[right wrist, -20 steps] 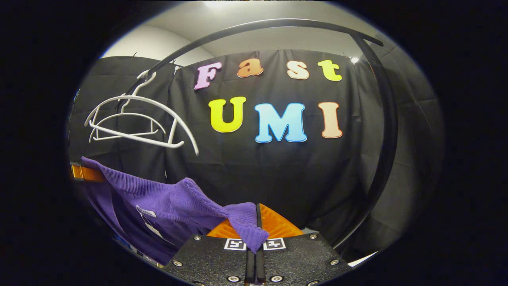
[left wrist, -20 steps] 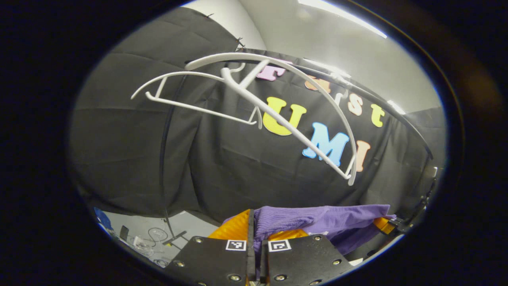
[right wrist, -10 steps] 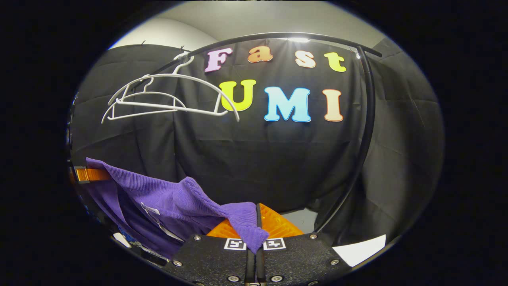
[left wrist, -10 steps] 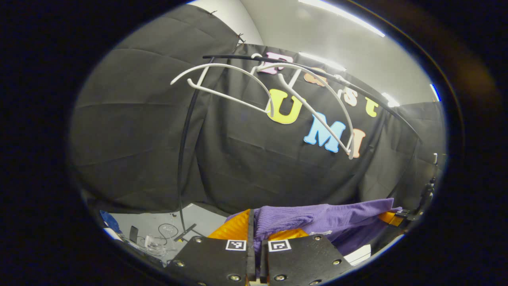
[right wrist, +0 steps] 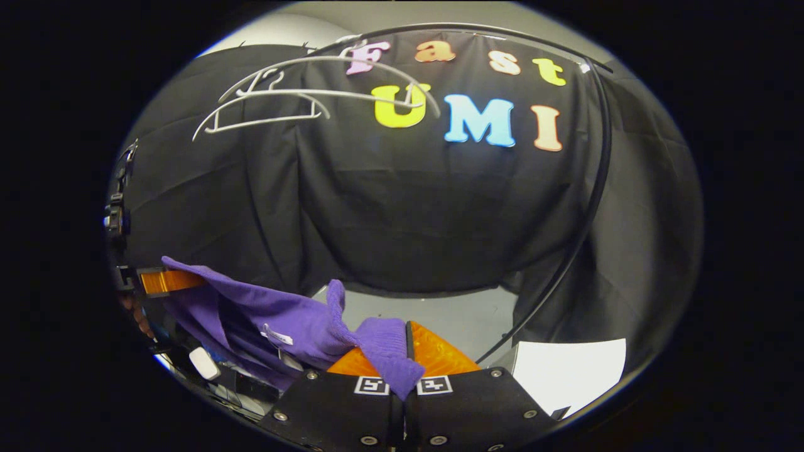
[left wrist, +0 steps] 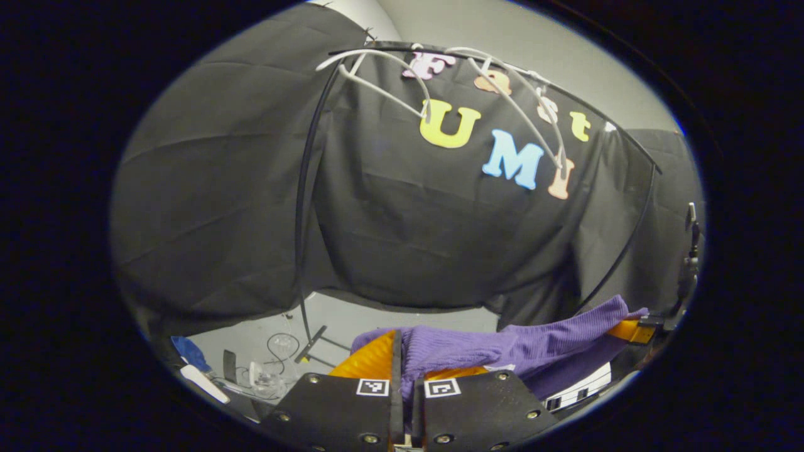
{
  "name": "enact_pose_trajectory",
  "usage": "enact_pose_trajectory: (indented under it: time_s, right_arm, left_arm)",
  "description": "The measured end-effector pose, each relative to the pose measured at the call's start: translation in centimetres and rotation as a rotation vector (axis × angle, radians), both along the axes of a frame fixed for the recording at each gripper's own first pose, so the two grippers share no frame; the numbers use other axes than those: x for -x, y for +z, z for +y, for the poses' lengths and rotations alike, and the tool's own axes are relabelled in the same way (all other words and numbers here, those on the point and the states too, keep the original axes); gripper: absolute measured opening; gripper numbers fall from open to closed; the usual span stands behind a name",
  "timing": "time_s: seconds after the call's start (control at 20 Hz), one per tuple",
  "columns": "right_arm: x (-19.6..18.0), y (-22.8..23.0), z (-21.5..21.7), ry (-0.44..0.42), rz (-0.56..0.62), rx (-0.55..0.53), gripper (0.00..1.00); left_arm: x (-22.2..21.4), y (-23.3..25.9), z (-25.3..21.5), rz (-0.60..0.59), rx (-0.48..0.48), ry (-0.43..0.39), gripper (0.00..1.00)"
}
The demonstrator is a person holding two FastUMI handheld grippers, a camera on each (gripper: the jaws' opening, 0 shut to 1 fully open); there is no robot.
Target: Grasp the clothes on the hanger with both hands and then place them into the laundry hamper below.
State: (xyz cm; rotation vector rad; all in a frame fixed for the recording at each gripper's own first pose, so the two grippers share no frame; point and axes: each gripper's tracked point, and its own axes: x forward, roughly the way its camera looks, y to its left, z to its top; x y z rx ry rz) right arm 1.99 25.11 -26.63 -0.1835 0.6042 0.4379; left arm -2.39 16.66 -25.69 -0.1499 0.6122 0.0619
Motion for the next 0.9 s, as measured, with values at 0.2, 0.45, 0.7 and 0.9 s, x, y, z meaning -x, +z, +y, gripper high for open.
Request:
enact_pose_trajectory:
  time_s: [0.2, 0.45, 0.7, 0.9]
  right_arm:
    - [2.8, -6.6, 2.0, 0.019, 0.152, -0.016, 0.01]
    - [4.5, -14.1, 3.3, -0.081, 0.370, -0.070, 0.02]
    - [5.9, -21.1, 1.3, -0.198, 0.498, -0.055, 0.03]
    - [6.0, -23.5, 1.0, -0.231, 0.531, -0.022, 0.02]
  left_arm:
    - [1.1, -5.9, -1.9, 0.103, -0.002, -0.056, 0.06]
    - [2.8, -14.5, -4.3, 0.224, 0.017, -0.103, 0.05]
    - [4.3, -21.1, -5.6, 0.329, 0.048, -0.082, 0.06]
    - [4.8, -24.8, -5.7, 0.397, 0.042, -0.080, 0.06]
